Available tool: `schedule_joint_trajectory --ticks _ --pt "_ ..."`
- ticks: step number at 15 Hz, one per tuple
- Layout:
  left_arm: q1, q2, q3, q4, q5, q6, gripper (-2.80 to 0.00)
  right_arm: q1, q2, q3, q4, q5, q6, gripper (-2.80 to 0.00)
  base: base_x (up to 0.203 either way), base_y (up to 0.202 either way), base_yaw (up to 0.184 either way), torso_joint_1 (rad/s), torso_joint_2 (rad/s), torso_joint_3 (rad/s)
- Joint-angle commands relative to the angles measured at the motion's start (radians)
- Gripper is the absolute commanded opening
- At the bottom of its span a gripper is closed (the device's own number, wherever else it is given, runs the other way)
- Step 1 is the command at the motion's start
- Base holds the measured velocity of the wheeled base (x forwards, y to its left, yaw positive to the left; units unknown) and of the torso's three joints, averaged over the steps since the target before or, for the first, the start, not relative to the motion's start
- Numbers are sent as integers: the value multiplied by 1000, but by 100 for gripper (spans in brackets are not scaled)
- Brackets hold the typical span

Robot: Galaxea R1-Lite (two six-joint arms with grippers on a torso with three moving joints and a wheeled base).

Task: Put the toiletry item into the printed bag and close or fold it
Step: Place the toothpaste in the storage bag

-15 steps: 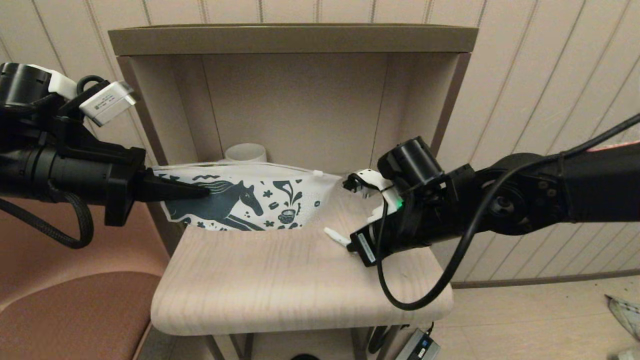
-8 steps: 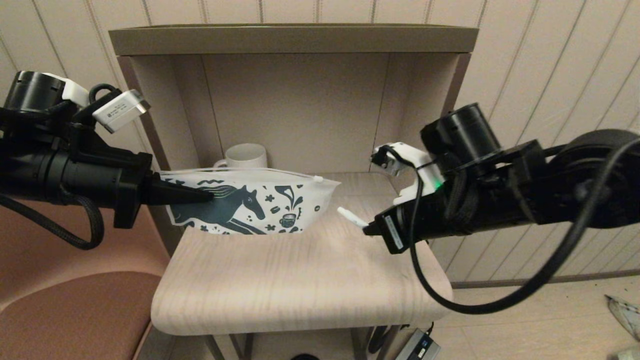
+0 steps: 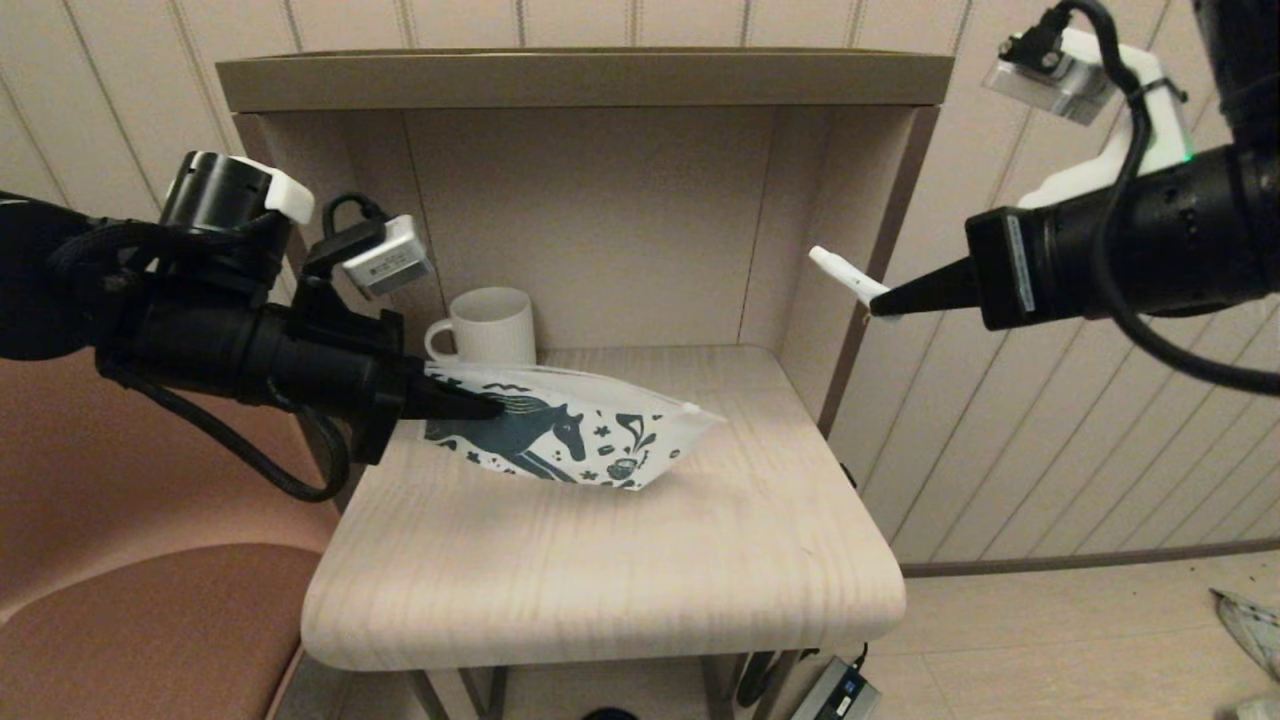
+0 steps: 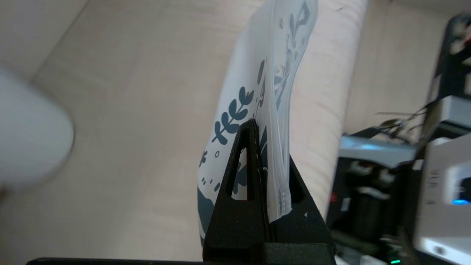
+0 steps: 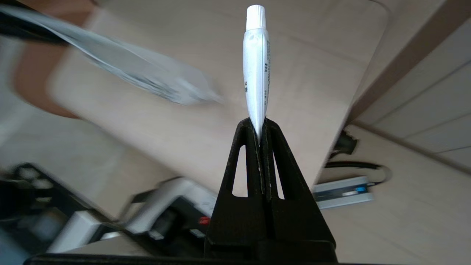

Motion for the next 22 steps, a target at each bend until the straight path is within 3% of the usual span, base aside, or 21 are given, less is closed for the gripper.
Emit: schedule_joint_trajectory --ticks 1,3,7,10,22 --pt "-62 21 -9 -26 53 33 -280 39 53 -112 67 2 33 -280 0 0 0 0 0 0" --pt "-98 18 -9 -45 84 64 -280 95 151 -249 188 3 94 -280 0 0 0 0 0 0" --pt "-148 24 19 -144 202 80 -280 180 272 -275 292 25 129 -280 0 0 0 0 0 0" --pt "-158 21 35 -163 200 81 -280 201 276 -273 314 46 67 -280 0 0 0 0 0 0" --pt "-166 -14 76 -166 189 81 -280 233 357 -262 304 46 65 -280 0 0 0 0 0 0"
